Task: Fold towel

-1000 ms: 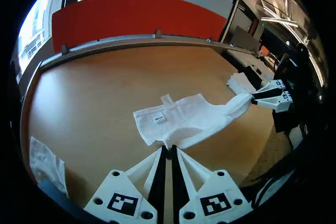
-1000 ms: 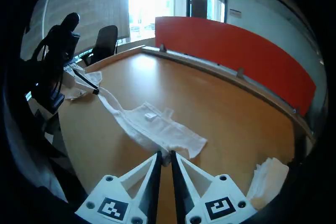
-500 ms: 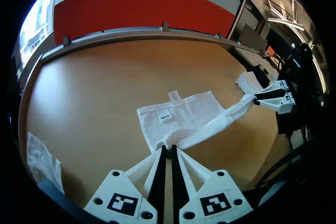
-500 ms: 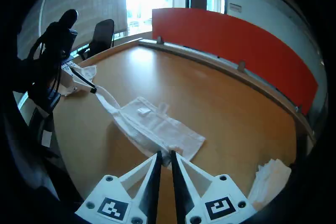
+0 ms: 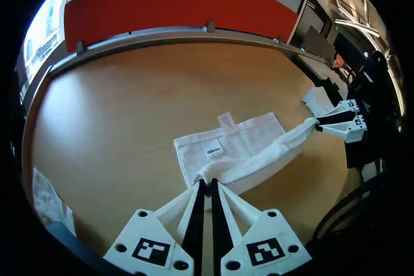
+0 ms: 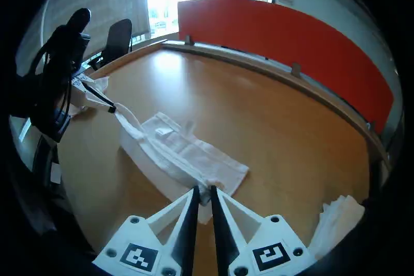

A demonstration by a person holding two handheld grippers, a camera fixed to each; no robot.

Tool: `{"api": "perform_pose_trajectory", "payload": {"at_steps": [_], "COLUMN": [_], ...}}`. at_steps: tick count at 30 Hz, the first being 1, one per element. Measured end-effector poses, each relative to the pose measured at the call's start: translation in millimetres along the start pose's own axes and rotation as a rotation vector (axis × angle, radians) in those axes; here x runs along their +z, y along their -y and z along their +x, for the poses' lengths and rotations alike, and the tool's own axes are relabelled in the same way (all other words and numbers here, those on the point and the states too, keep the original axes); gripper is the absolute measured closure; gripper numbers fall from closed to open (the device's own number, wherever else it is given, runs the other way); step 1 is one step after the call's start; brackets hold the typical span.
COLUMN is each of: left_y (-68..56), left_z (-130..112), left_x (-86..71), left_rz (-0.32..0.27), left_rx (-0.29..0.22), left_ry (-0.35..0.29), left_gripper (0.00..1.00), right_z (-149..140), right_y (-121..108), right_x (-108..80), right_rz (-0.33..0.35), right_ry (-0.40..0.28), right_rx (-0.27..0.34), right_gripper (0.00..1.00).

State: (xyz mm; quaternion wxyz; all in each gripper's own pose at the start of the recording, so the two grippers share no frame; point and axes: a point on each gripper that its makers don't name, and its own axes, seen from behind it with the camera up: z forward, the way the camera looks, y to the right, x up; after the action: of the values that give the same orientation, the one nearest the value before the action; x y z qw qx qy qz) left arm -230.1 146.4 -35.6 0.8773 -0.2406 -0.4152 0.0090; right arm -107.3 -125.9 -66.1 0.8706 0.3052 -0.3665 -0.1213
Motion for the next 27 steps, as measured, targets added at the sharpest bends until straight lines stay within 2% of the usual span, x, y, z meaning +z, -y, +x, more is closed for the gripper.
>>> {"api": "perform_pose_trajectory", "payload": {"at_steps": [17, 27], "left_y": [16.2, 25.3], "left_z": [-1.5, 2.8], "left_x": [44.7, 62.2], "left_rz": [0.027, 0.062], "left_rx": [-0.006, -0.003], "left_ry": [0.029, 0.027], "left_gripper": [0.91, 0.87], "right_z": [-13.8, -18.5], "right_y": [-20.2, -32.2], "right_x": [38.9, 56.0], "right_rz": [-0.015, -0.045], "right_ry": [0.036, 0.045], "right_rx": [0.056, 0.075], "right_gripper": [0.83, 0.81]}}
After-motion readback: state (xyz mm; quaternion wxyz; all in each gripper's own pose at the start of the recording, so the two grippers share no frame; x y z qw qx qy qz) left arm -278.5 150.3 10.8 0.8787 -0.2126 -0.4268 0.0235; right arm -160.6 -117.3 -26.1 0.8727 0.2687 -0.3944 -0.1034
